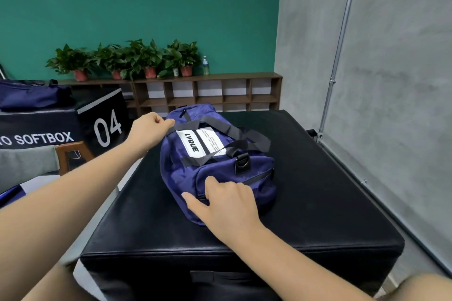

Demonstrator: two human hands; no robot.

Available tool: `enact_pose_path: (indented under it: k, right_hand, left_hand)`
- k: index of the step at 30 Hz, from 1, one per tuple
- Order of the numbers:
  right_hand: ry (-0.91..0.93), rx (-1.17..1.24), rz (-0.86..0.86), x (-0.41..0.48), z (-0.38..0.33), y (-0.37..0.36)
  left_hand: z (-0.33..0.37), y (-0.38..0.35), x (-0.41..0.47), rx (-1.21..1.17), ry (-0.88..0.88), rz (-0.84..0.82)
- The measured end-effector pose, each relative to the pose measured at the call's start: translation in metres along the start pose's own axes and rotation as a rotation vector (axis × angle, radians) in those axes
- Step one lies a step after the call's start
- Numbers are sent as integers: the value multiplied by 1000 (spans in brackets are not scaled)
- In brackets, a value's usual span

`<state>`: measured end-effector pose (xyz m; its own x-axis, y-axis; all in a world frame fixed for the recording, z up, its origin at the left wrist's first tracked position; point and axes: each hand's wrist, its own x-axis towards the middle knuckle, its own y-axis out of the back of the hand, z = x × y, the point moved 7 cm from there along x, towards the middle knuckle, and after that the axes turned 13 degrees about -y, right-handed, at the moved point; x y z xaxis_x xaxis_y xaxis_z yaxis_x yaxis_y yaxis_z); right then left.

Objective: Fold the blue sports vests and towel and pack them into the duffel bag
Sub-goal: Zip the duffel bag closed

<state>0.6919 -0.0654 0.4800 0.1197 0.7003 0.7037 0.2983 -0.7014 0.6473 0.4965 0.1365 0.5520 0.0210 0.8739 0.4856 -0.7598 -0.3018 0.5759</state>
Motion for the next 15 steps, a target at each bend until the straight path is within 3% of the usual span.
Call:
enact_pose_path:
  k: [4,10,15]
  right_hand:
    - [-12,-70,3,-2,2,-11]
    - [23,-128,-27,-7,3,-23]
    - [-2,-182,-52,-1,5,-29]
  left_hand:
    - [-8,-7,28,121,6,-13]
    - [-33,-28,57,297,71,-159]
    - [-57,-43,67,230,175,-160]
